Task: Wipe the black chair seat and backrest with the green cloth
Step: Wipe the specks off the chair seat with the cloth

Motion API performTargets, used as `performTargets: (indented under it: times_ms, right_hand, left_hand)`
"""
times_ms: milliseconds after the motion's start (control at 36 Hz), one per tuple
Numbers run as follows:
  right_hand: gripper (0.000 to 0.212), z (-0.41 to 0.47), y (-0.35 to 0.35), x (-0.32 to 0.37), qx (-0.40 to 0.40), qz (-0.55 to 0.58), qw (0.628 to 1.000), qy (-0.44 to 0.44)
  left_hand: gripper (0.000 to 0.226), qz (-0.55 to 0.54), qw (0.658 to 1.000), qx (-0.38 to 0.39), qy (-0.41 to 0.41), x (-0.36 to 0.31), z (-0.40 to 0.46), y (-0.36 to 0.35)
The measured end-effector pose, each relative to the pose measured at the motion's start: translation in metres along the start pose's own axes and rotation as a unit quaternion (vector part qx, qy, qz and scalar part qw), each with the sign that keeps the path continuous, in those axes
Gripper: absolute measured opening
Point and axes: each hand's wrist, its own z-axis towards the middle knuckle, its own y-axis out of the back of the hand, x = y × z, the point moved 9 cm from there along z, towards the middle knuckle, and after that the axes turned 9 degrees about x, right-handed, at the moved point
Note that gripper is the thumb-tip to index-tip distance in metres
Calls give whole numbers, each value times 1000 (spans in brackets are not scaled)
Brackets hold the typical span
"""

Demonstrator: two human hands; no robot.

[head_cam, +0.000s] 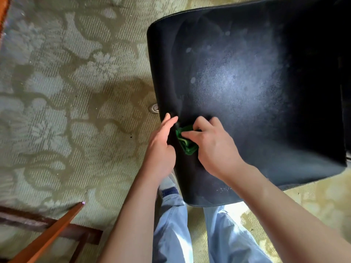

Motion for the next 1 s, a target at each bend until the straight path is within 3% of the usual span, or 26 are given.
performTargets:
  times_ms: [167, 361, 444, 528, 611, 667, 750, 1000]
  right_hand:
    - [36, -31, -22, 9, 39, -24, 999, 21]
    - [26, -86, -80, 19, 145, -44, 988, 38]
    - [36, -94, -71, 18, 103, -14, 993, 57]
    - [62, -90, -40, 7, 33, 84, 994, 67]
    - [68, -81, -5, -31, -95, 123, 988, -14]
    - [66, -77, 3, -57, -134, 120, 980, -83]
    - [60, -72, -5, -67, -127, 103, 982, -90]
    - [44, -90, -35, -41, -21, 56, 998, 30]
  left_hand:
    - [91, -10, 1000, 0, 9, 2, -5, -8]
    - [87, 2, 1000, -13, 8, 3, -6, -12]
    - [84, 34, 999, -22, 2, 1, -11, -13]
    - [78, 73, 996, -47, -14, -7, -20, -16]
    - [70, 90, 993, -68, -29, -13, -33, -23]
    - [66, 99, 992, -72, -33, -13, -40, -27]
    - [64, 132, 988, -72, -35, -9, -50, -39]
    - [82, 183, 981, -57, 19, 0, -51, -52]
